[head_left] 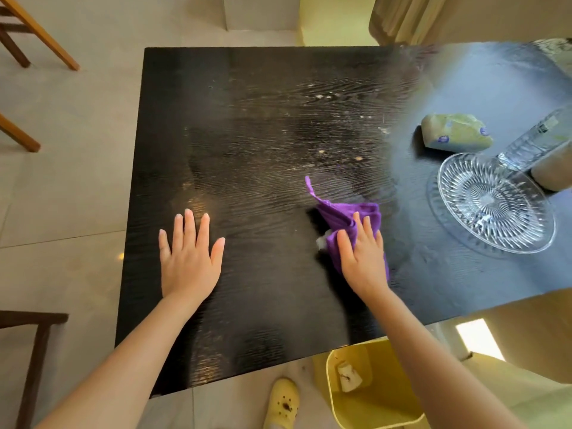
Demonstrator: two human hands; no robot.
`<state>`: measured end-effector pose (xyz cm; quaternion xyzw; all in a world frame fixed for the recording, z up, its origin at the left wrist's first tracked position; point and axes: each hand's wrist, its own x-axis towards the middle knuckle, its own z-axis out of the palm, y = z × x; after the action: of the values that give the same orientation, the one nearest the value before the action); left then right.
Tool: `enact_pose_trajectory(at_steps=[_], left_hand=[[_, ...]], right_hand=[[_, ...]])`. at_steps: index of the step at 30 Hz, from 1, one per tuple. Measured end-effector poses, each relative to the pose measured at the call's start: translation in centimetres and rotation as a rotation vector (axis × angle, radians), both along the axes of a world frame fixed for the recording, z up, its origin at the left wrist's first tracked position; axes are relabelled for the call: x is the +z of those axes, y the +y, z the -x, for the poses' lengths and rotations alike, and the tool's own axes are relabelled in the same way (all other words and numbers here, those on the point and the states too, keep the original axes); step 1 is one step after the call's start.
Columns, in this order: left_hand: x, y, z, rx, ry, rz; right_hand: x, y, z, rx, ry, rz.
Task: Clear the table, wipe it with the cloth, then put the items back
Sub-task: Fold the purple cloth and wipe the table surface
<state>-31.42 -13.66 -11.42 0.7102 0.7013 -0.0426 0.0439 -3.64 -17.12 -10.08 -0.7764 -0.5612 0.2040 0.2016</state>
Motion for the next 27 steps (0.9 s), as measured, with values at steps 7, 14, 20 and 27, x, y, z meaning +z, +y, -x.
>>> enact_pose_trajectory(at_steps=[7, 14, 20, 27], left_hand=[[0.1, 0.0, -0.1, 0.0, -0.004, 0.003], [0.1, 0.0, -0.1, -0.004, -0.018, -0.004], [0.0, -0.1, 0.0, -0.003, -0.016, -0.001], [0.0, 0.0, 0.0, -0.002, -0.038, -0.008]], right_hand=[[-0.6, 0.2, 2.6, 0.116, -0.35, 0.165], [-1.1, 0.7, 2.7, 0.122, -0.422, 0.221], [-0.9, 0.7, 2.5, 0.122, -0.42, 0.198], [-0.9, 1.8, 2.4, 0.088, -0.397, 0.195]])
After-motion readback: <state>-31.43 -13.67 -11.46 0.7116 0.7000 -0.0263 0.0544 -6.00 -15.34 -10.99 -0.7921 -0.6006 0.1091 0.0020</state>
